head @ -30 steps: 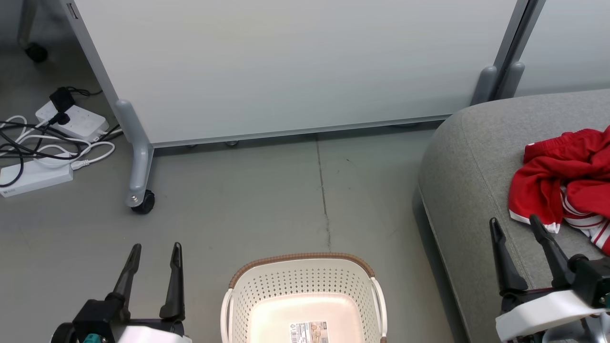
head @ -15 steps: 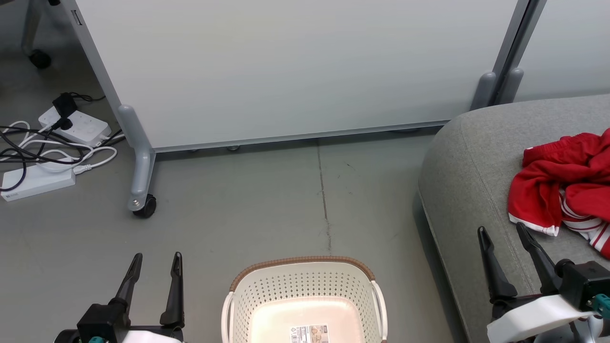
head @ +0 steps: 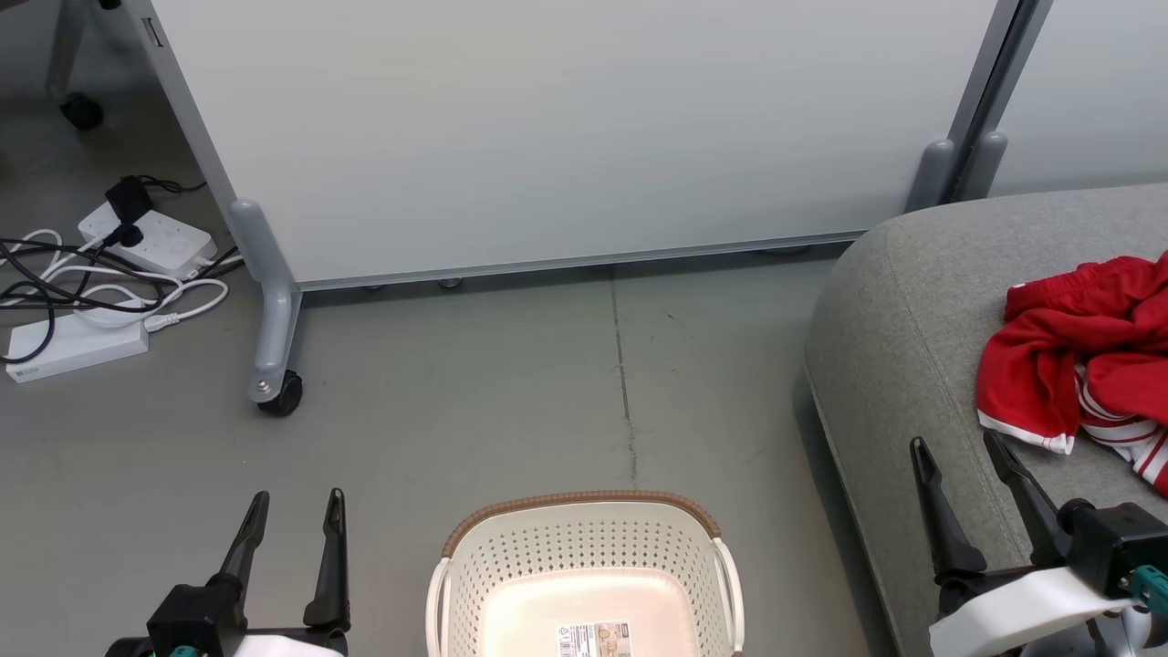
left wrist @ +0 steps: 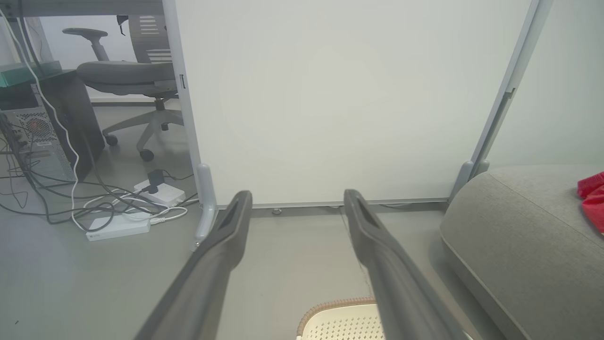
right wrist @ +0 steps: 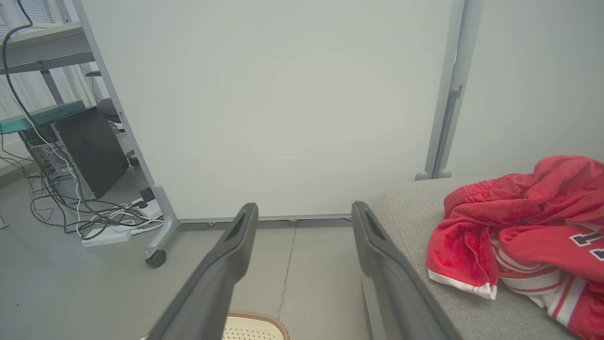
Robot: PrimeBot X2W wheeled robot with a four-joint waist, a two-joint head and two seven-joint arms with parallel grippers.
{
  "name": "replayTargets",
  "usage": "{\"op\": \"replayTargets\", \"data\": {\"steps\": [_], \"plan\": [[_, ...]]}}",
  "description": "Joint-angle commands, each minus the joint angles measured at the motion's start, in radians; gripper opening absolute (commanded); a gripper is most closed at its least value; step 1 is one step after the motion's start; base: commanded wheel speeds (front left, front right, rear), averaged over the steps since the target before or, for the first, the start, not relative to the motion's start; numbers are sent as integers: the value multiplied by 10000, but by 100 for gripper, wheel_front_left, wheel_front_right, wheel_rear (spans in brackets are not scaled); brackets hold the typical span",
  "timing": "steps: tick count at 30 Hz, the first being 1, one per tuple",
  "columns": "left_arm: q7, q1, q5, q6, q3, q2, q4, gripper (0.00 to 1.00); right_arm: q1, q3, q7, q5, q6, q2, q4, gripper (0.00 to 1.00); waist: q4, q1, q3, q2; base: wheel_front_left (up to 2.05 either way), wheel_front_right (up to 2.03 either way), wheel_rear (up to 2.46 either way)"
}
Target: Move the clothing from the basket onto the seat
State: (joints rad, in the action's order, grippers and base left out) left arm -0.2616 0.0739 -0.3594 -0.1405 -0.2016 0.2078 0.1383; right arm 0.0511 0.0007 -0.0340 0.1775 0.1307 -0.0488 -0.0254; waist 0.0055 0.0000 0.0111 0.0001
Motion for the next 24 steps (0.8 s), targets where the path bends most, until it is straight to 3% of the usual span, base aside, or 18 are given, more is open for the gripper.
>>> {"op": "replayTargets", "data": {"steps": [1, 7, 8, 11, 24], "plan": [[-30, -39, 80, 23, 59, 11, 26, 100, 69, -19, 52, 40, 3, -45, -54, 100, -4, 0, -5, -1, 0, 0, 0], [-30, -18, 84, 25, 73, -5, 61, 100, 74, -1, 44, 57, 3, -45, -83, 100, 0, 0, -19, -1, 0, 0, 0], [1, 0, 58, 1, 16, -32, 53, 0, 1, 29, 32, 19, 0, 0, -20, 0, 1, 0, -21, -1, 0, 0, 0], [37, 68, 35, 3, -67, -141, 305, 0, 97, 71, 37, 35, 0, 90, 245, 0, 1, 0, -22, -1, 0, 0, 0], [387, -428, -2190, 479, 187, -386, 580, 0, -356, -338, 482, 2580, 0, -38, 834, 0, -5, 0, -39, -1, 0, 0, 0]]}}
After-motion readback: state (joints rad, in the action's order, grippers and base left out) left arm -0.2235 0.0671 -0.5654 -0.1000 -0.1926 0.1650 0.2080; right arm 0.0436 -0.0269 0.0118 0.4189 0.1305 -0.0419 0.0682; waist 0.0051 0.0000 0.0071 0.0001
